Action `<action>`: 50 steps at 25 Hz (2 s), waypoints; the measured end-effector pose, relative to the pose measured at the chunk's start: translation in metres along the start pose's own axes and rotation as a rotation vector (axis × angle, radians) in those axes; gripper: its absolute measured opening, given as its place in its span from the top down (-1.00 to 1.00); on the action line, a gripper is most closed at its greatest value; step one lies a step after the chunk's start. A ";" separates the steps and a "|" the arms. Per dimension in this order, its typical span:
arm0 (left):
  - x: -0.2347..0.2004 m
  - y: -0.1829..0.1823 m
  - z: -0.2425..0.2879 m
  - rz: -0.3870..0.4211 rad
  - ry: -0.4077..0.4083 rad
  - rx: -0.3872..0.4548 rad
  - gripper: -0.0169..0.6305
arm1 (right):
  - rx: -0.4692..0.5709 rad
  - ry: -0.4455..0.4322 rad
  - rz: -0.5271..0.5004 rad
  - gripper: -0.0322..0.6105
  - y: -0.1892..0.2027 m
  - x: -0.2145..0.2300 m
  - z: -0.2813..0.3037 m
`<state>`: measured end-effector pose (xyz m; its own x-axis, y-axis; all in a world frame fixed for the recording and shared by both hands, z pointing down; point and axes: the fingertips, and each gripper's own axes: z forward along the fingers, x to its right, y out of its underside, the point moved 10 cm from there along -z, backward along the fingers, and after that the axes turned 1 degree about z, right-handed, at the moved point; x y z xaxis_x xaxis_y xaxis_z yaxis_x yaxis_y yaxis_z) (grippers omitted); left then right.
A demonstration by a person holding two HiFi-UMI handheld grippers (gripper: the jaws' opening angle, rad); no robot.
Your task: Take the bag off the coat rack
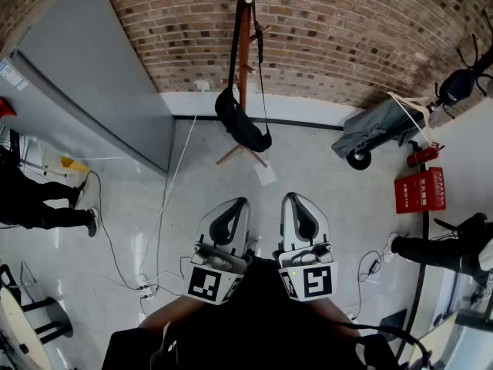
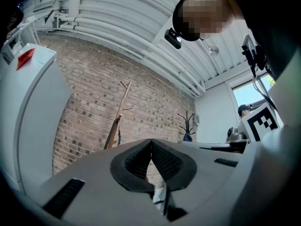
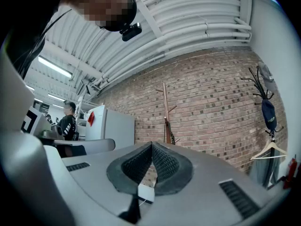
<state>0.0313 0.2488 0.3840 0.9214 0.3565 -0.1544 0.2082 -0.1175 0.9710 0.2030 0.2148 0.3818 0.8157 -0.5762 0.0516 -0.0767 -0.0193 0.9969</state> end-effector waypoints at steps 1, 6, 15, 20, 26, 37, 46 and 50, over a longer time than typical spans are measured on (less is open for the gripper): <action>0.001 0.000 0.001 0.000 0.002 0.002 0.90 | 0.002 0.002 0.001 0.84 0.000 0.001 0.000; 0.003 0.001 0.001 0.000 0.003 -0.001 0.90 | 0.009 -0.003 -0.005 0.84 0.000 0.001 -0.003; 0.009 0.001 -0.006 -0.003 -0.004 0.000 0.90 | -0.001 -0.039 0.015 0.84 0.002 0.000 -0.012; 0.012 0.002 -0.012 -0.005 -0.037 0.013 0.90 | 0.002 -0.052 0.013 0.84 0.001 0.001 -0.018; 0.021 0.002 -0.017 0.008 -0.069 0.039 0.90 | 0.040 -0.083 -0.005 0.84 -0.003 0.000 -0.030; 0.037 0.002 -0.027 0.033 -0.062 0.019 0.90 | 0.034 -0.067 0.040 0.84 0.003 0.005 -0.042; 0.035 0.005 -0.030 0.036 -0.096 0.004 0.90 | 0.016 -0.082 0.070 0.84 0.009 0.005 -0.042; 0.030 0.009 -0.023 0.022 -0.091 -0.004 0.90 | 0.007 -0.071 0.064 0.84 0.012 0.009 -0.039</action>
<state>0.0534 0.2797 0.3926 0.9518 0.2680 -0.1489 0.1865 -0.1205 0.9750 0.2313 0.2411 0.3966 0.7666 -0.6326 0.1105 -0.1318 0.0135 0.9912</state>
